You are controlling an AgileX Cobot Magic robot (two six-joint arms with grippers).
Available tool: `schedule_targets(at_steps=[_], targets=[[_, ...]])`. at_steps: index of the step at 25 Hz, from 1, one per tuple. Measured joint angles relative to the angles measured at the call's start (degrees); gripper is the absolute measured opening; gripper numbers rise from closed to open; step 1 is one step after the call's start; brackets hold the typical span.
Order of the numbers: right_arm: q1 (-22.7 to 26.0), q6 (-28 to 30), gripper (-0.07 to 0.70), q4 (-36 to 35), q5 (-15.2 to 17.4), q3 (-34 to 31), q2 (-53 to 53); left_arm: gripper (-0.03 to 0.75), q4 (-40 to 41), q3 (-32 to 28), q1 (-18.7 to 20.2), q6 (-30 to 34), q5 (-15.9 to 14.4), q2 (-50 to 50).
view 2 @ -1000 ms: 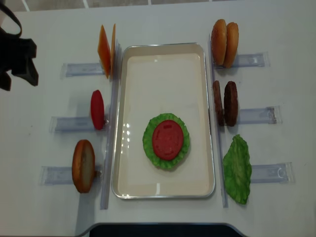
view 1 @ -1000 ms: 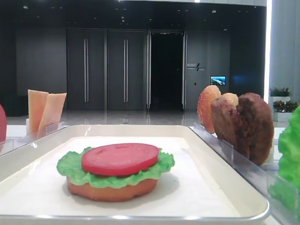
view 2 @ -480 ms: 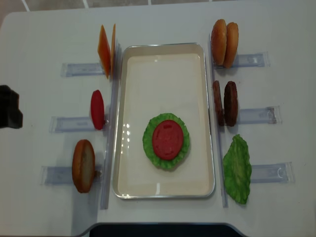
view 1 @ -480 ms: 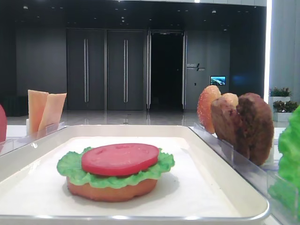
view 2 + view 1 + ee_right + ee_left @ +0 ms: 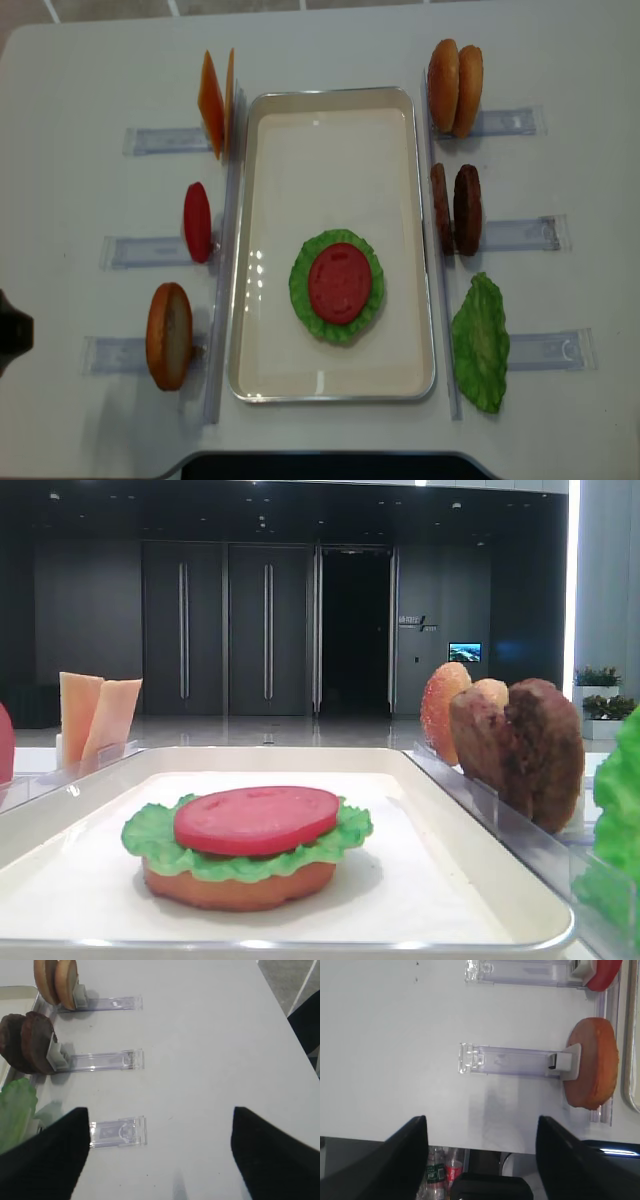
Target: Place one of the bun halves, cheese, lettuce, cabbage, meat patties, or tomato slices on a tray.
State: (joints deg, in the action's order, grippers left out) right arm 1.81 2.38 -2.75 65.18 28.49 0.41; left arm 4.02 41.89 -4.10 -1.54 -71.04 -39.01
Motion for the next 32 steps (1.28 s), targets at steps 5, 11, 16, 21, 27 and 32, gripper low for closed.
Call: schedule_targets(at_steps=[5,11,16,21,27,32], targets=[[0.0,0.0,0.577,0.0,0.0,0.0,0.0,0.517,-0.6,-4.7,0.0,1.5,0.3,10.6],[0.0,0.0,0.577,0.0,0.0,0.0,0.0,0.517,-0.7,-8.9,0.0,2.0,1.3,21.2],[0.0,0.0,0.577,0.0,0.0,0.0,0.0,0.517,-1.9,-11.9,0.0,2.0,1.9,28.0],[0.0,0.0,0.577,0.0,0.0,0.0,0.0,0.517,-2.8,-12.8,0.0,2.0,3.5,32.4],[0.0,0.0,0.577,0.0,0.0,0.0,0.0,0.517,-3.3,-14.0,0.0,2.0,5.6,35.3],[0.0,0.0,0.577,0.0,0.0,0.0,0.0,0.517,-3.3,-14.0,1.3,2.0,6.1,36.8]])
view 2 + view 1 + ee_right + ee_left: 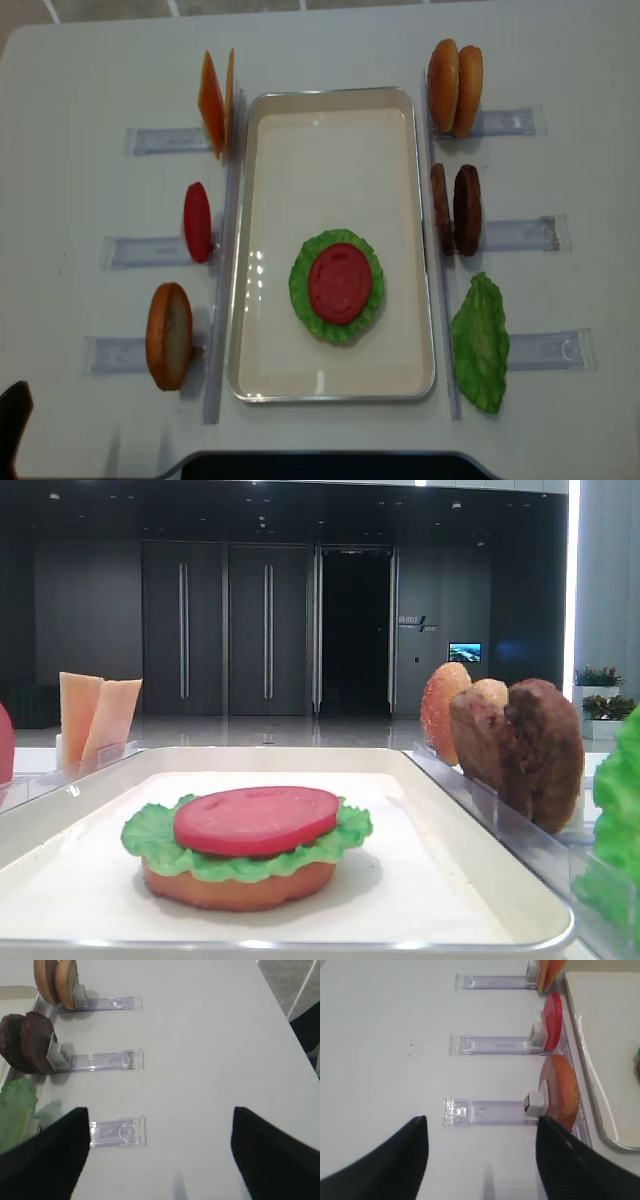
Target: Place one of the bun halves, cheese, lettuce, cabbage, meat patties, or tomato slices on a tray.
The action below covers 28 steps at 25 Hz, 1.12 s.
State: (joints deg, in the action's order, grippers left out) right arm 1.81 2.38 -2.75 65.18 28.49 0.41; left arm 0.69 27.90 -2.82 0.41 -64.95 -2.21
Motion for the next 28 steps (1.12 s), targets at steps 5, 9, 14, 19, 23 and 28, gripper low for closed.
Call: schedule_targets(at_steps=[5,9,14,19,23,28], targets=[[0.0,0.0,0.577,0.0,0.0,0.0,0.0,0.517,0.0,0.0,0.9,0.0,0.0,3.1],[0.0,0.0,0.577,0.0,0.0,0.0,0.0,0.517,0.0,-0.3,0.9,0.0,0.3,3.1],[0.0,0.0,0.577,0.0,0.0,0.0,0.0,0.517,0.0,-0.6,0.9,0.0,1.1,3.1],[0.0,0.0,0.577,0.0,0.0,0.0,0.0,0.517,0.2,-0.6,0.9,0.0,1.1,3.1],[0.0,0.0,0.577,0.0,0.0,0.0,0.0,0.522,0.3,-0.6,0.9,0.0,1.1,3.1],[0.0,0.0,0.577,0.0,0.0,0.0,0.0,0.655,0.3,-0.6,0.9,0.0,1.1,3.1]])
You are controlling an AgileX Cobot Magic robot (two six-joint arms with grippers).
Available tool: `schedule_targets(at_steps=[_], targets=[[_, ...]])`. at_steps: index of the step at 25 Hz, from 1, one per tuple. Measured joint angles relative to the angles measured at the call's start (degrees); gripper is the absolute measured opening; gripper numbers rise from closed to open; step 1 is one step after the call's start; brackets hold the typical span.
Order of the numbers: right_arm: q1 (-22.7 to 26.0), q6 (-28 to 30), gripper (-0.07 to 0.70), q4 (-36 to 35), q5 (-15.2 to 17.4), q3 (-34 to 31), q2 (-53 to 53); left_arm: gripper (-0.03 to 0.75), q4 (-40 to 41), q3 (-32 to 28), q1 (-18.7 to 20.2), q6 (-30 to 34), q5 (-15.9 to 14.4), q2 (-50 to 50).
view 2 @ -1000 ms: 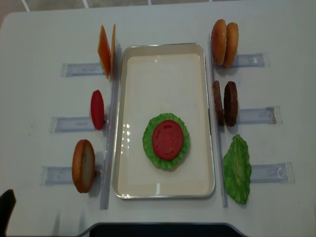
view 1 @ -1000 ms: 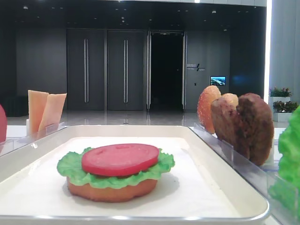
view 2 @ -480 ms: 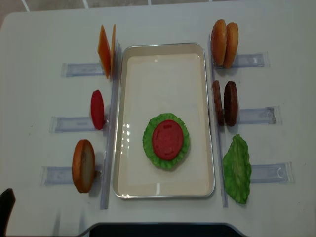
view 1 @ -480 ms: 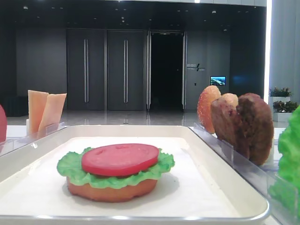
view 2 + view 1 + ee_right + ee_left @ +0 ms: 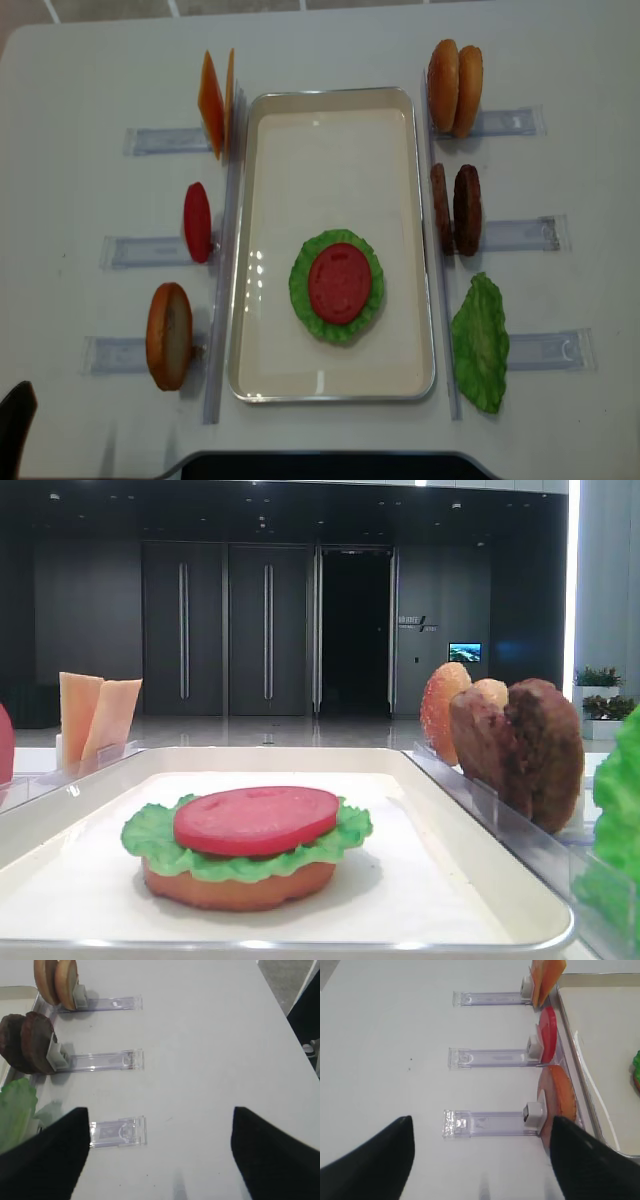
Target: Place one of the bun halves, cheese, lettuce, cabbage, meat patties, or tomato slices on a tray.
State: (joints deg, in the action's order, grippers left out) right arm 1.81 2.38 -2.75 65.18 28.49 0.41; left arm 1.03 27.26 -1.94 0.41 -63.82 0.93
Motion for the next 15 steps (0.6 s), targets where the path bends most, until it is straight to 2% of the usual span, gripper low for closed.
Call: schedule_targets(at_steps=[4,15], targets=[[0.0,0.0,0.577,0.0,0.0,0.0,0.0,0.687,0.0,0.0,0.0,0.0,0.0,0.0],[0.0,0.0,0.577,0.0,0.0,0.0,0.0,0.692,-0.4,0.0,0.0,0.0,0.0,0.0]])
